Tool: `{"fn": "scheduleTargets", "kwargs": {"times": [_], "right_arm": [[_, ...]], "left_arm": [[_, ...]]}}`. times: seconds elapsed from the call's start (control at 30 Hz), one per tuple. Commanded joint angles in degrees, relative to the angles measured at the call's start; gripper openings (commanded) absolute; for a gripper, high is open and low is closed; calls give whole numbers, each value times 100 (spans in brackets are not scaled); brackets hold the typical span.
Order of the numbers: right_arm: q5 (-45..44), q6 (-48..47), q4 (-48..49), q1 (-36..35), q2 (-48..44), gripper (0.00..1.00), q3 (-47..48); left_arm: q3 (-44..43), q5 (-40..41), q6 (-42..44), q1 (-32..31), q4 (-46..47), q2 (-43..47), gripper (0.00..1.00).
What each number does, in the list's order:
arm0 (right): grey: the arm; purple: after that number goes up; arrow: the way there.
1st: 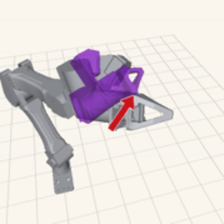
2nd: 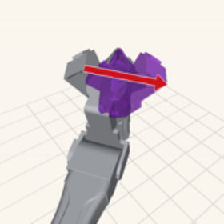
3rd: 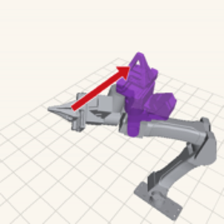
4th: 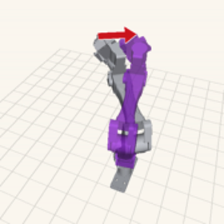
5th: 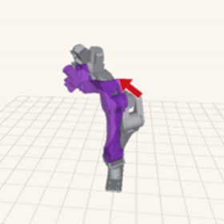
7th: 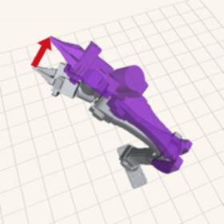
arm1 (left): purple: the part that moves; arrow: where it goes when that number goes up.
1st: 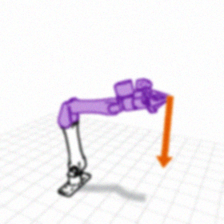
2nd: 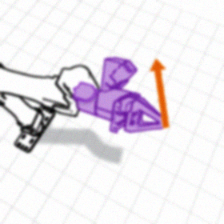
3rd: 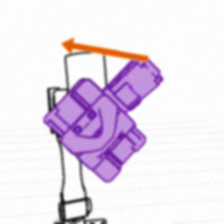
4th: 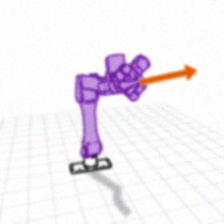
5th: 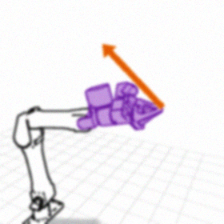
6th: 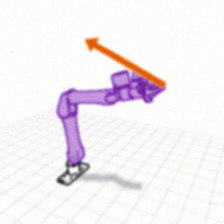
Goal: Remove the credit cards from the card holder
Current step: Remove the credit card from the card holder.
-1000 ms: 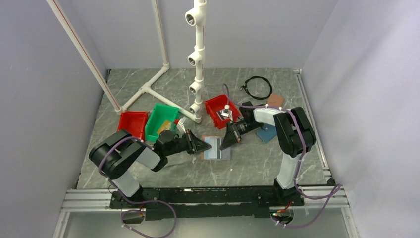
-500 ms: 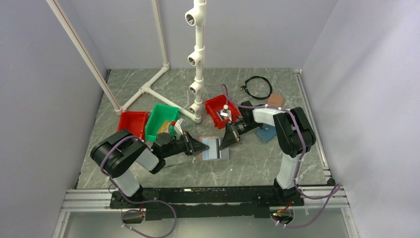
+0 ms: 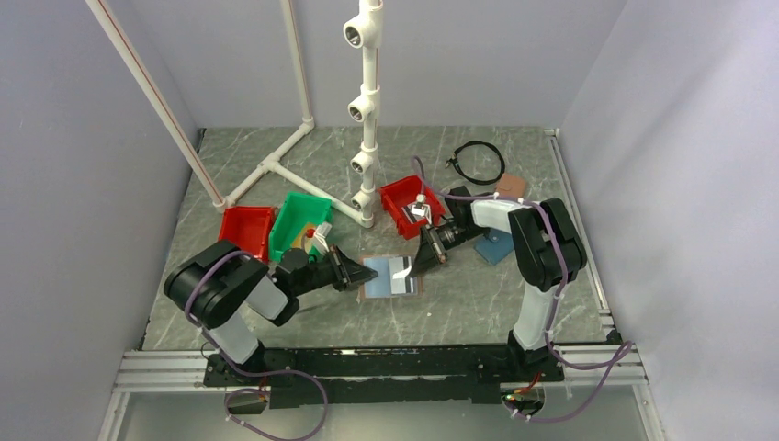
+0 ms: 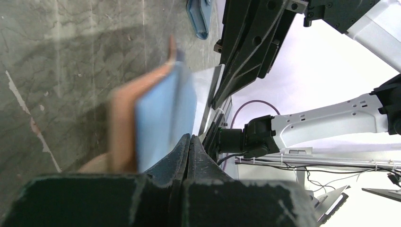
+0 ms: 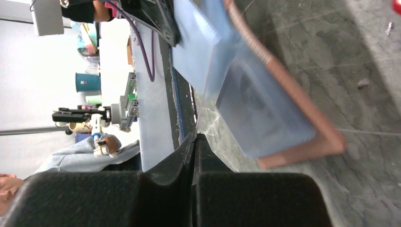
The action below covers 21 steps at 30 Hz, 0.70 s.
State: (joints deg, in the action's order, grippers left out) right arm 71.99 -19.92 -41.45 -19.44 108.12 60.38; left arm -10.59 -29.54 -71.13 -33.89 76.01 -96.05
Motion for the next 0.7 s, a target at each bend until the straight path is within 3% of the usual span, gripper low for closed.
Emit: {"fn": "scheduleTargets", "kwargs": {"times": [0.0,0.3,0.67], "right_arm": [[22,-163,-10,130,-14,0,95],[-87,-376,-153,167,-317,0,197],[-450,-758,-555,675,-1155,0,566]], "left_arm": [[83,-98,192,118,-484,567,0],[-194,-37,794,134,-2642,1476,0],[-468,-204,1076,128,-3312,1655,0]]}}
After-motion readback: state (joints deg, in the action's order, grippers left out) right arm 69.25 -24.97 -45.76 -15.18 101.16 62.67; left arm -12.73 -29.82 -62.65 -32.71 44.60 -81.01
